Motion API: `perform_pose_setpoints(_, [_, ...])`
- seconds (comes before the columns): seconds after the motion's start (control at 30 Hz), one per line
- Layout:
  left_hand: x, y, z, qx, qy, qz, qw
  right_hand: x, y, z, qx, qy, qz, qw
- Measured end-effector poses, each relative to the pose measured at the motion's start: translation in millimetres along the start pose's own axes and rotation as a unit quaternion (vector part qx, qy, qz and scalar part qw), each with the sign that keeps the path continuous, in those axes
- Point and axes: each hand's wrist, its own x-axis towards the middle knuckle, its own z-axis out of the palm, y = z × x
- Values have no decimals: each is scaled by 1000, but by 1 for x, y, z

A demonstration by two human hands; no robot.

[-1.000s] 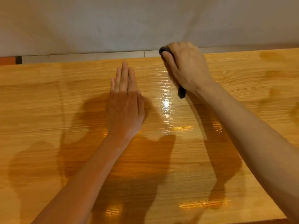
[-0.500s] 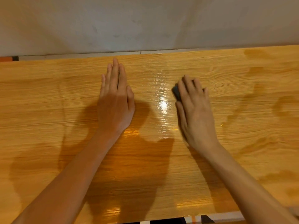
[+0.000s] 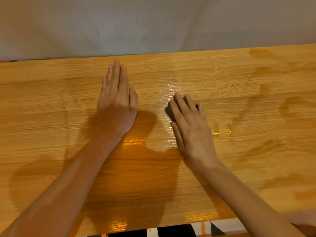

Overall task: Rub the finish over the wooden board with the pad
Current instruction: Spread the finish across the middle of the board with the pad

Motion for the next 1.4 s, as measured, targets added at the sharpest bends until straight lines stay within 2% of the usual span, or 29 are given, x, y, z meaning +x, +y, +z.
perform_pose_setpoints(0.07, [1, 1, -1, -7, -11, -2, 1000, 8, 13, -6, -2, -14, -22, 1000])
perform_pose_setpoints(0.27, [-17, 17, -12, -6, -44, 24, 999, 122, 64, -23, -26, 47, 107, 993])
perform_pose_setpoints(0.4, [-50, 49, -7, -28, -114, 31, 993, 72, 47, -21, -17, 55, 103, 993])
perform_pose_setpoints(0.53, [-53, 58, -1, -44, -100, 3, 994, -8, 26, -16, -13, 3, 30, 999])
perform_pose_setpoints(0.6, [-59, 61, -2, -34, -104, 7, 994, 14, 37, -22, -13, -14, 18, 1000])
perform_pose_setpoints(0.77, [-90, 67, -2, 0, -121, 16, 993, 114, 78, -33, -40, 17, 85, 995])
perform_pose_setpoints(0.83, [-90, 67, 0, 5, -121, 11, 993, 106, 77, -31, -31, 26, 91, 995])
perform_pose_setpoints(0.93, [-88, 67, 1, 11, -115, 15, 993, 33, 58, -27, -9, 34, 87, 996])
perform_pose_setpoints(1.03, [-89, 68, 1, 11, -109, 14, 994, -26, 48, -25, -5, 3, 57, 998])
perform_pose_setpoints(1.13, [-88, 69, 0, 10, -103, 12, 995, 9, 59, -33, -8, -12, 49, 999])
perform_pose_setpoints(1.27, [-89, 69, -1, 22, -94, 15, 995, 95, 75, -36, -37, 16, 105, 994])
perform_pose_setpoints(1.33, [-90, 69, 0, 24, -94, 17, 995, 89, 73, -33, -32, 28, 117, 992])
perform_pose_setpoints(1.4, [-91, 68, 1, 22, -93, 21, 995, 44, 62, -29, -13, 30, 106, 994])
